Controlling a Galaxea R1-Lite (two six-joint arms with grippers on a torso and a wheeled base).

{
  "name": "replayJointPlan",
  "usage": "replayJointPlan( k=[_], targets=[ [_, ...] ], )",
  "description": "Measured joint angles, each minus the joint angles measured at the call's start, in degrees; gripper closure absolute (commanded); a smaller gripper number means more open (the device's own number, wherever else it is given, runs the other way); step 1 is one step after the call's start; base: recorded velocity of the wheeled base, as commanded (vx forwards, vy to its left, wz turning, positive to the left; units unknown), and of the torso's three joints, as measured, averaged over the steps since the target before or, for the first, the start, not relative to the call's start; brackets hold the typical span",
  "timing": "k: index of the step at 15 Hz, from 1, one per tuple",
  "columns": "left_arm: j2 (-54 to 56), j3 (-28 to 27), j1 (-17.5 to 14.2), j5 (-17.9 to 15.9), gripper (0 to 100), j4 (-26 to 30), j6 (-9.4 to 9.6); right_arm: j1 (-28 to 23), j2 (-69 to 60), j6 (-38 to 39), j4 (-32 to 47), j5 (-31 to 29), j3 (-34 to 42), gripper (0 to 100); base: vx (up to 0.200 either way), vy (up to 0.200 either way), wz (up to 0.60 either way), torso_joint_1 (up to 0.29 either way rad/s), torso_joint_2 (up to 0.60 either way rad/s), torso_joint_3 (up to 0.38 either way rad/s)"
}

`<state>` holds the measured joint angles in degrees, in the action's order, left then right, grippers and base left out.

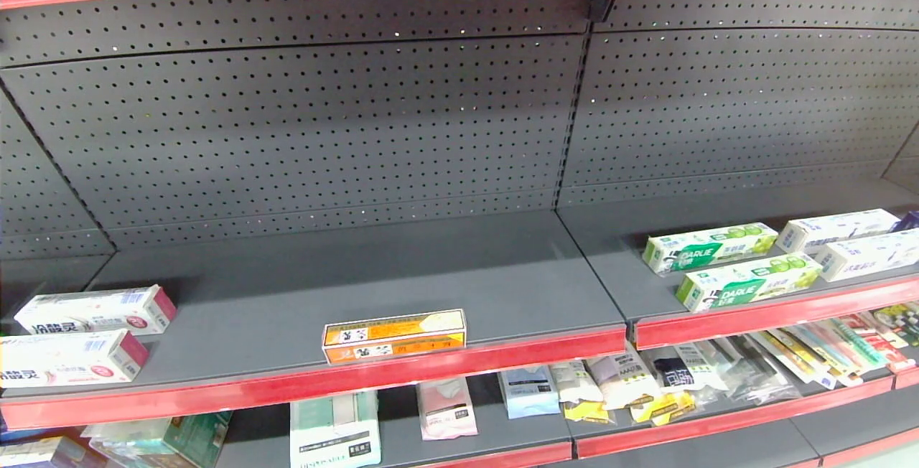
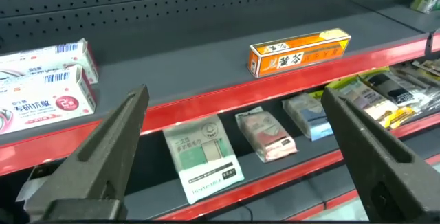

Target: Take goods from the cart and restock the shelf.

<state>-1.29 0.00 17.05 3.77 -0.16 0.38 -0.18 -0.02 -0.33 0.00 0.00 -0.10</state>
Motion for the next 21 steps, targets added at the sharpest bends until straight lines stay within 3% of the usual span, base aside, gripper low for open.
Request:
replayJointPlan(
  k=[6, 16, 21],
  targets=[
    [0.1, 0.0, 0.0, 0.0, 0, 0.0, 0.05, 0.0, 0.0, 0.0, 0.0, 0.0, 0.0, 100, 0.0, 0.0, 0.0, 0.0, 0.0, 0.0],
    [0.1, 0.0, 0.0, 0.0, 0, 0.0, 0.06, 0.0, 0.0, 0.0, 0.0, 0.0, 0.0, 100, 0.0, 0.0, 0.6, 0.005, 0.0, 0.0],
    [0.1, 0.0, 0.0, 0.0, 0, 0.0, 0.06, 0.0, 0.0, 0.2, 0.0, 0.1, 0.0, 100, 0.0, 0.0, 0.0, 0.0, 0.0, 0.0]
  ],
)
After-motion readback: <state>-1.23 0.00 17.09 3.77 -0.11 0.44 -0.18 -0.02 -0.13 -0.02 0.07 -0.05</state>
